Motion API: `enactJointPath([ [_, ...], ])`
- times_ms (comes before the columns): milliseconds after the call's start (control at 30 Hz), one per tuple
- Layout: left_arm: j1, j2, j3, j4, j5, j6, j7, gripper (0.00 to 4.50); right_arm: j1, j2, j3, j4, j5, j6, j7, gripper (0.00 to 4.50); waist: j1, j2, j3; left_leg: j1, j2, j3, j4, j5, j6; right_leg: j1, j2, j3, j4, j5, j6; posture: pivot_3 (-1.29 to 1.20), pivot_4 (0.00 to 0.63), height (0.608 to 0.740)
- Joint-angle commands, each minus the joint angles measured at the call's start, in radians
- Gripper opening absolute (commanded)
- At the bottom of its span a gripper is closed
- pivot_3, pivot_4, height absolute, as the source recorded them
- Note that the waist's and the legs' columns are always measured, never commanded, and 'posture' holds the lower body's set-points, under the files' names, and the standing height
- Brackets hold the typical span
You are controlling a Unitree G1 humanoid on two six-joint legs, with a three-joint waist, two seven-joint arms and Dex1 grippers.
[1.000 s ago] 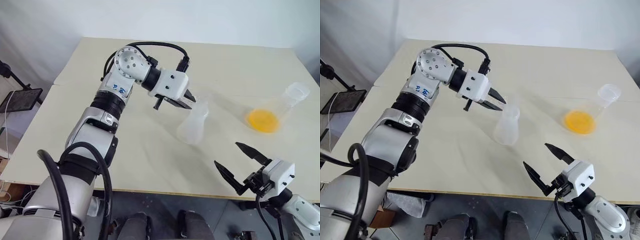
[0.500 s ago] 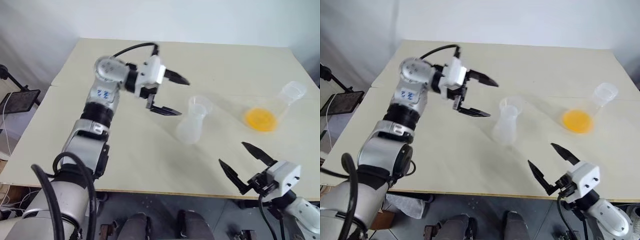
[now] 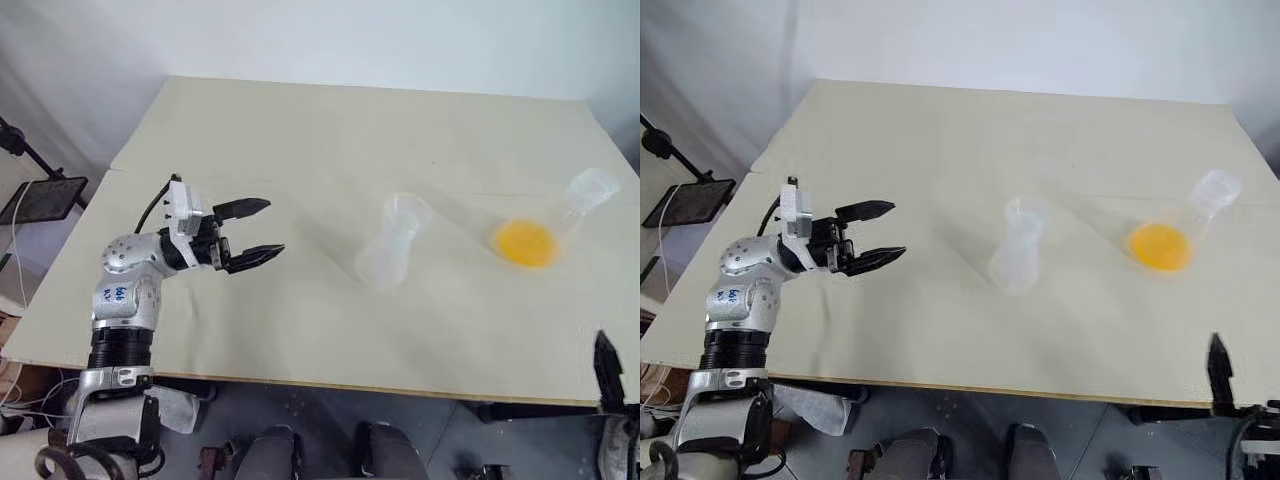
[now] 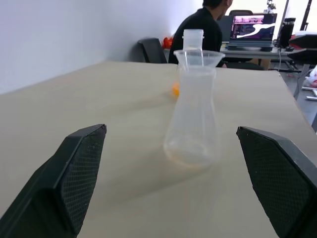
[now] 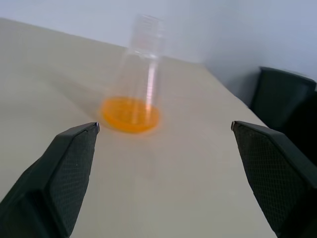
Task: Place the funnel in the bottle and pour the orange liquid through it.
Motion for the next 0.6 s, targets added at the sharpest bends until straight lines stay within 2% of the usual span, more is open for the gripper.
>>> enactJointPath([
  [33, 0.017, 0.002, -0.011, -0.102, -0.034, 0.040, 0.038, 4.49, -0.049, -0.058, -0.020, 0.007, 0.027, 0.019, -0.023, 4.50, -0.004, 0.003, -0.001, 0.000, 0.000, 0.001, 0.000, 0.000, 0.000, -0.001, 0.000, 0.000, 0.000, 0.000, 0.000, 0.00, 0.150, 0.740],
  [133, 0.039, 0.005, -0.012, -0.144, -0.043, 0.061, 0.057, 4.49, -0.152, -0.141, -0.008, 0.036, 0.035, 0.102, -0.060, 4.50, -0.020, 0.004, -0.002, 0.000, 0.001, 0.002, -0.001, 0.000, 0.000, -0.001, 0.001, 0.001, 0.000, 0.000, 0.000, 0.00, 0.150, 0.740],
  [233, 0.067, 0.005, -0.015, -0.192, -0.056, 0.085, 0.079, 4.49, -0.282, -0.257, -0.006, 0.105, 0.045, 0.276, -0.140, 4.50, -0.023, 0.005, -0.002, 0.000, 0.001, 0.003, -0.001, 0.000, -0.001, -0.002, 0.001, 0.001, 0.001, 0.000, -0.001, 0.00, 0.150, 0.740],
  [333, 0.090, 0.002, -0.025, -0.245, -0.068, 0.111, 0.104, 4.49, -0.404, -0.344, 0.017, 0.186, 0.070, 0.370, -0.127, 4.50, -0.019, 0.005, -0.002, 0.000, 0.002, 0.003, -0.001, 0.000, -0.001, -0.002, 0.001, 0.001, 0.000, -0.001, -0.001, 0.00, 0.150, 0.740],
  [600, 0.142, 0.009, -0.025, -0.339, -0.094, 0.157, 0.152, 4.49, -0.638, -0.422, 0.085, 0.268, 0.116, 0.586, -0.152, 4.50, -0.013, 0.005, -0.002, -0.001, 0.001, 0.003, 0.000, 0.000, 0.000, -0.001, 0.001, 0.001, 0.000, -0.001, -0.001, 0.00, 0.150, 0.740],
])
